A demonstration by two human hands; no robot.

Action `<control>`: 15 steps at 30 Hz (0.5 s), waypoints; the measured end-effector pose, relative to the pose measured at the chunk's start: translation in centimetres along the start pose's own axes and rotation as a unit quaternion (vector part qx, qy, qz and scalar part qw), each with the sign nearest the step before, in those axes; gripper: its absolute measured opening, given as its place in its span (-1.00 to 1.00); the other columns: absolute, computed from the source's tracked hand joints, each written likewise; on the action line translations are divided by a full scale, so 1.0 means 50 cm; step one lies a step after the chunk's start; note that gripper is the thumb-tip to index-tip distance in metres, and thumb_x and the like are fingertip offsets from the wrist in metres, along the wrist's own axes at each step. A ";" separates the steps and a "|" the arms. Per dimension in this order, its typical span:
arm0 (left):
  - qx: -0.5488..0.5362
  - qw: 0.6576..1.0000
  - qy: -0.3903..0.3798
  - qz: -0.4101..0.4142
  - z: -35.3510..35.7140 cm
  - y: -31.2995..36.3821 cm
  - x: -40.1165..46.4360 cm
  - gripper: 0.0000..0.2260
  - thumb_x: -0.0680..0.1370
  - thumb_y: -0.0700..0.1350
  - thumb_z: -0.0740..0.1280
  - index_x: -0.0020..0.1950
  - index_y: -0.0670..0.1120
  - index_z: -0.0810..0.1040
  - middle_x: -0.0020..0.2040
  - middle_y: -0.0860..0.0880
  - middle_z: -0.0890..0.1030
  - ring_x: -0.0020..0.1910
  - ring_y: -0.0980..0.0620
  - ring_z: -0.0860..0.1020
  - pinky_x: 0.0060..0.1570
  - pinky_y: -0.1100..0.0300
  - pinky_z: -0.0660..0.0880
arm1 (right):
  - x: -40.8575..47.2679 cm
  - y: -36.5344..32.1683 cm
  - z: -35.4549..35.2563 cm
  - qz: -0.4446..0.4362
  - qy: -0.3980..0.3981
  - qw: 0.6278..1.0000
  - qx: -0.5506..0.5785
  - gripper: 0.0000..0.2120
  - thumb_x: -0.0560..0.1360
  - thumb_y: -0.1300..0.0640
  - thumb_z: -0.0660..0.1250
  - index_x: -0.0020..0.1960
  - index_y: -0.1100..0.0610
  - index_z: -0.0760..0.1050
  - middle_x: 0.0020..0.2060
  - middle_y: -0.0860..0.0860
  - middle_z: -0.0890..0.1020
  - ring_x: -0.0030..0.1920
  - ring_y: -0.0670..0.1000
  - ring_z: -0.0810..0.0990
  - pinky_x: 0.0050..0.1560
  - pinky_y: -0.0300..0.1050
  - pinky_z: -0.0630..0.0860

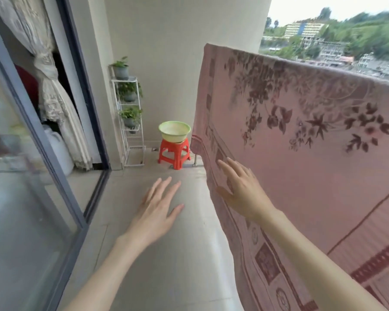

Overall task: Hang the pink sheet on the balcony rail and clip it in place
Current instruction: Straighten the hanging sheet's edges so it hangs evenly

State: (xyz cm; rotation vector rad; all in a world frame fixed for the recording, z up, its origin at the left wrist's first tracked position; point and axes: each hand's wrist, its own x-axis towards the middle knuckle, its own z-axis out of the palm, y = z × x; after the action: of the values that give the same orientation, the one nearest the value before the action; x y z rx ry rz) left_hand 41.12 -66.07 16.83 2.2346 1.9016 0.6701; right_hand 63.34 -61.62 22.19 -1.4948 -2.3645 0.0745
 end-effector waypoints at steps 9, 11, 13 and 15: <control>-0.034 0.997 0.040 0.051 0.002 -0.196 0.476 -0.36 0.44 0.34 -0.08 0.49 0.14 0.05 0.53 0.06 0.01 0.50 0.12 -0.11 0.37 0.25 -0.17 | 0.458 0.107 0.044 0.023 0.038 0.998 -0.040 -0.40 0.57 -0.10 0.14 0.52 0.03 0.02 0.52 0.03 0.08 0.51 0.07 0.01 0.49 0.04 -0.04; -0.046 0.997 0.037 0.045 -0.016 -0.240 0.582 -0.39 0.48 0.30 -0.04 0.49 0.11 0.08 0.53 0.06 0.03 0.50 0.11 -0.09 0.36 0.28 -0.17 | 0.584 0.126 0.038 0.029 0.047 0.998 -0.037 -0.38 0.56 -0.14 0.12 0.53 0.03 0.01 0.52 0.03 0.07 0.51 0.07 -0.01 0.49 0.04 -0.04; -0.048 0.997 0.043 0.048 -0.043 -0.283 0.678 -0.35 0.43 0.28 -0.05 0.49 0.07 0.11 0.53 0.05 0.04 0.50 0.08 -0.06 0.34 0.31 -0.17 | 0.701 0.134 0.031 0.031 0.052 0.998 -0.030 -0.39 0.57 -0.11 0.14 0.53 0.02 0.01 0.52 0.04 0.08 0.51 0.07 -0.01 0.49 0.06 -0.03; -0.055 0.996 0.061 0.043 -0.069 -0.329 0.773 -0.38 0.46 0.27 -0.02 0.49 0.06 0.13 0.52 0.07 0.05 0.50 0.08 -0.05 0.34 0.32 -0.16 | 0.815 0.139 0.029 0.017 0.067 0.997 -0.033 -0.40 0.57 -0.08 0.16 0.52 0.03 0.04 0.51 0.04 0.13 0.51 0.07 0.02 0.48 0.06 -0.01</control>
State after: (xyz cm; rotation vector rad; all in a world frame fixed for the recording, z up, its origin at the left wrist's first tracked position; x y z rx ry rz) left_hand 28.92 -26.22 23.24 2.2652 1.7799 0.9216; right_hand 53.12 -22.24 29.72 -1.5197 -2.2565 -0.0922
